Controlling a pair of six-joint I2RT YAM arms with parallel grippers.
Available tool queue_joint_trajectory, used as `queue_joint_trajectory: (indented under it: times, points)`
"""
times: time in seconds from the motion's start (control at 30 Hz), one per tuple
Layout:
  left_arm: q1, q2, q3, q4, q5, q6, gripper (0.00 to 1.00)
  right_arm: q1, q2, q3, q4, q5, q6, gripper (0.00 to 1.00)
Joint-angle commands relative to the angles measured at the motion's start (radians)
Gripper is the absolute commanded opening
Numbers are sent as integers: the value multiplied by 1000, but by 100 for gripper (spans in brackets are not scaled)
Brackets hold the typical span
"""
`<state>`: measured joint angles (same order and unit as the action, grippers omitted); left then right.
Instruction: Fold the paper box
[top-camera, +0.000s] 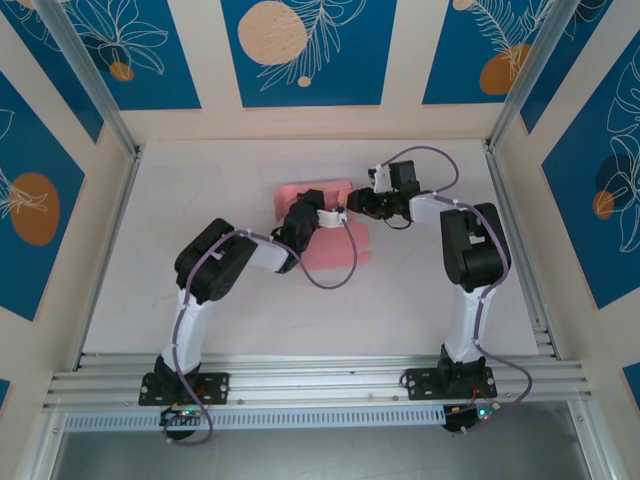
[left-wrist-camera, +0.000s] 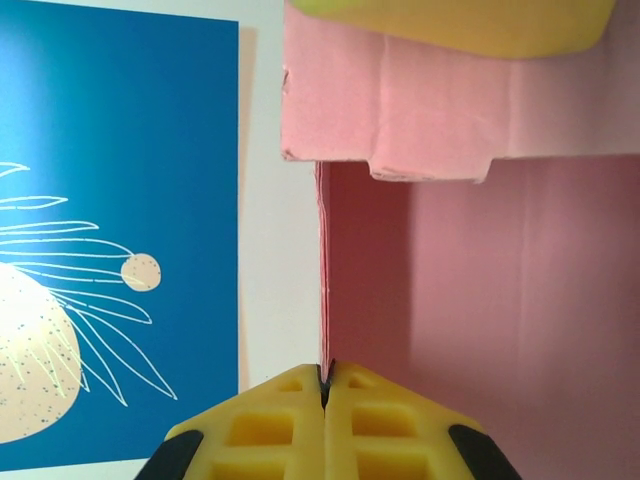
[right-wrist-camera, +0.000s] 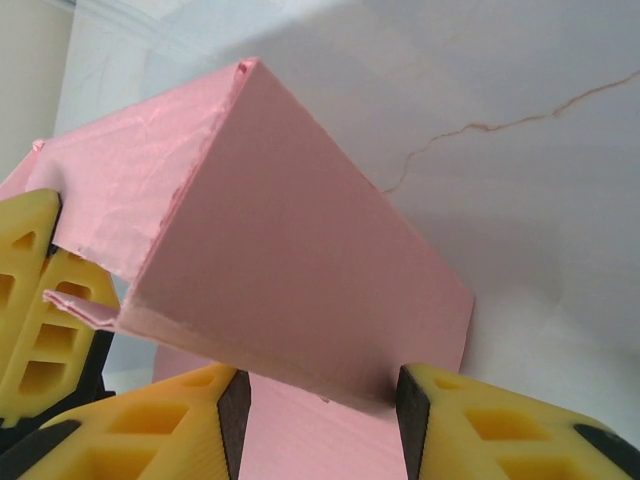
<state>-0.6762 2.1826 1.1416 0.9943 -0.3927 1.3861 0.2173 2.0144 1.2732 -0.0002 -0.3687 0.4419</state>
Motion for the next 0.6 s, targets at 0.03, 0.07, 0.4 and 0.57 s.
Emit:
queue_joint_trajectory:
  times: [0.03, 0.07, 0.4, 0.57]
  points:
    - [9, -3, 11, -53, 38, -37, 0, 27, 21, 39, -35, 84, -42, 45]
    - [9, -4, 12, -55, 40, -38, 0, 33, 21, 44, -38, 101, -47, 45]
    - [12, -27, 13, -80, 51, -83, 0, 75, 19, 60, -68, 252, -90, 45]
    - [12, -33, 18, -86, 49, -103, 0, 80, 23, 54, -70, 294, -91, 39]
